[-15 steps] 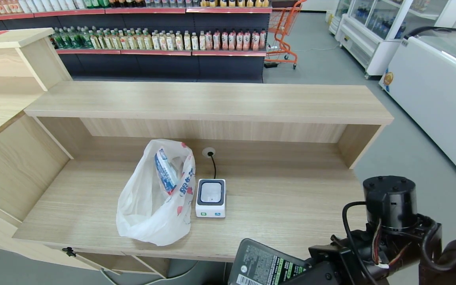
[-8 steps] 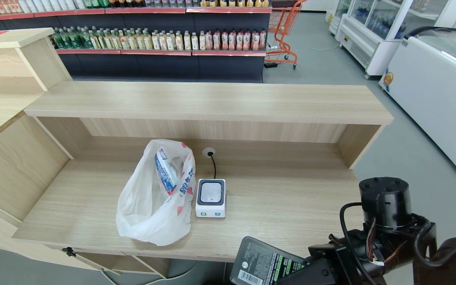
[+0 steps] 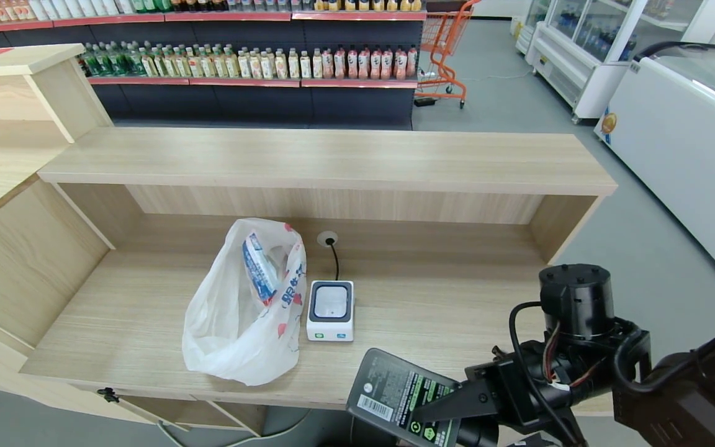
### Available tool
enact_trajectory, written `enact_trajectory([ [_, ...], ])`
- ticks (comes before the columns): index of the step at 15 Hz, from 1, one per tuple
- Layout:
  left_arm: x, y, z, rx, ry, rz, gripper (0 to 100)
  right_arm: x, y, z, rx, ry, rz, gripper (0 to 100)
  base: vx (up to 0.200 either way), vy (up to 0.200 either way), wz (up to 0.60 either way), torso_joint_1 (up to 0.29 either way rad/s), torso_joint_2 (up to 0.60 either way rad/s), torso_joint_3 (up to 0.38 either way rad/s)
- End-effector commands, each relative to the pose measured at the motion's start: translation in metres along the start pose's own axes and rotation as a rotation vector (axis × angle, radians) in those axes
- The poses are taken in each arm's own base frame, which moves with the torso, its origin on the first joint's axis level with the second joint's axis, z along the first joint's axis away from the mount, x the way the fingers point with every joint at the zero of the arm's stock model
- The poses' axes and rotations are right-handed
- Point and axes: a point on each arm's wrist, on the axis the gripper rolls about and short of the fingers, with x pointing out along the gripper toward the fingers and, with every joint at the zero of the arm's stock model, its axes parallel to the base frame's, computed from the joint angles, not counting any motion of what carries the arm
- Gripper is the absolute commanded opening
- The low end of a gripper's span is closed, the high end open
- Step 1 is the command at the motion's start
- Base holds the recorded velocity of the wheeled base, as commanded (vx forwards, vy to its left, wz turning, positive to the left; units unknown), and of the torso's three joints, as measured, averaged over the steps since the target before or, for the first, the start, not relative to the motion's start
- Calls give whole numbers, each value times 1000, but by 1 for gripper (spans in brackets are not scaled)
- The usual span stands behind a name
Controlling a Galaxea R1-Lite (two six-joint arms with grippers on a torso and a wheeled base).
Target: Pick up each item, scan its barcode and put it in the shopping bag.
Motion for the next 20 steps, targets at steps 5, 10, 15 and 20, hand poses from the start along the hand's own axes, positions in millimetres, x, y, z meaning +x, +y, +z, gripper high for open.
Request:
enact_trajectory([
  [5, 0, 0, 0, 0, -1, 0, 100, 2, 3, 1, 16, -7, 1, 0, 0, 0, 0, 0, 0, 0],
  [10, 0, 0, 0, 0, -1, 0, 100, 1, 2, 0, 25, -3, 1, 0, 0, 0, 0, 0, 0, 0],
  [15, 0, 0, 0, 0, -1, 0, 100, -30, -97, -20, 463, 232, -85, 0, 0, 0, 0, 0, 0, 0],
  [20, 0, 0, 0, 0, -1, 0, 100, -112, -123, 1, 1145, 676, -141, 0, 0, 0, 0, 0, 0, 0],
])
